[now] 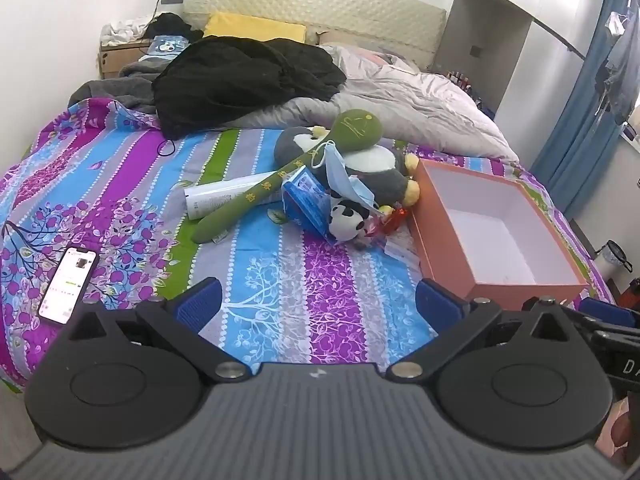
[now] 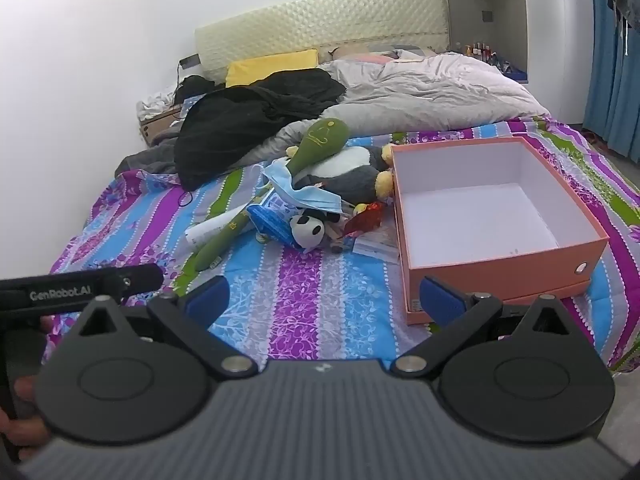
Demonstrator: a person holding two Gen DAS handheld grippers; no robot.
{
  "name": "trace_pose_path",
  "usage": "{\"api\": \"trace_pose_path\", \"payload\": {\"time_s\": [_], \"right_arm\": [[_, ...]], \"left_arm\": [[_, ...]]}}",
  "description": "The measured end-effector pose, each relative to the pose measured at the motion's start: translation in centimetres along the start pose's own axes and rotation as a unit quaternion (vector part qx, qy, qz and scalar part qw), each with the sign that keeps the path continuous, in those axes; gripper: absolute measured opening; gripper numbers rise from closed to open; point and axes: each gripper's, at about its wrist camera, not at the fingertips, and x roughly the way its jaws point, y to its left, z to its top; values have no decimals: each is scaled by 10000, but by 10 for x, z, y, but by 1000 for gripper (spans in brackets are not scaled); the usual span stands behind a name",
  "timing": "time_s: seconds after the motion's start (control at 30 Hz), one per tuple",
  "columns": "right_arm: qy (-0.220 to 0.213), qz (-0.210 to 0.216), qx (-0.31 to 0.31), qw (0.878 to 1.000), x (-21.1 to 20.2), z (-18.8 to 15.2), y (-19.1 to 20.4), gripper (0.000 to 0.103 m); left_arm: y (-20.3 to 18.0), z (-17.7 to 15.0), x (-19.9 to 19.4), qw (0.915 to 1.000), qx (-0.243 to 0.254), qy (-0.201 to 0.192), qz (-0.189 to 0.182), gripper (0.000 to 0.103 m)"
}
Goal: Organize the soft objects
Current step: 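Move both tools toward the pile of soft items beside the pink box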
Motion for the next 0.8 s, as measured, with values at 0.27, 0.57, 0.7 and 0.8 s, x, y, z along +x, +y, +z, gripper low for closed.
{"api": "trace_pose_path", "payload": {"time_s": [0.27, 0.57, 0.7, 0.8], "right_arm": [[2, -39, -67, 10000, 0, 0, 3, 103], [54, -45, -30, 10000, 1, -1, 4, 103], [64, -47, -55, 10000, 1, -1, 4, 103], [66, -56, -38, 10000, 1, -1, 3, 103]], "left_arm": [[1, 1, 1, 10000, -11, 24, -23, 103], [3, -1, 2, 10000, -32, 46, -68, 103], [3, -1, 2, 10000, -37, 46, -56, 103], [3, -2, 2, 10000, -45, 52, -38, 103]]}}
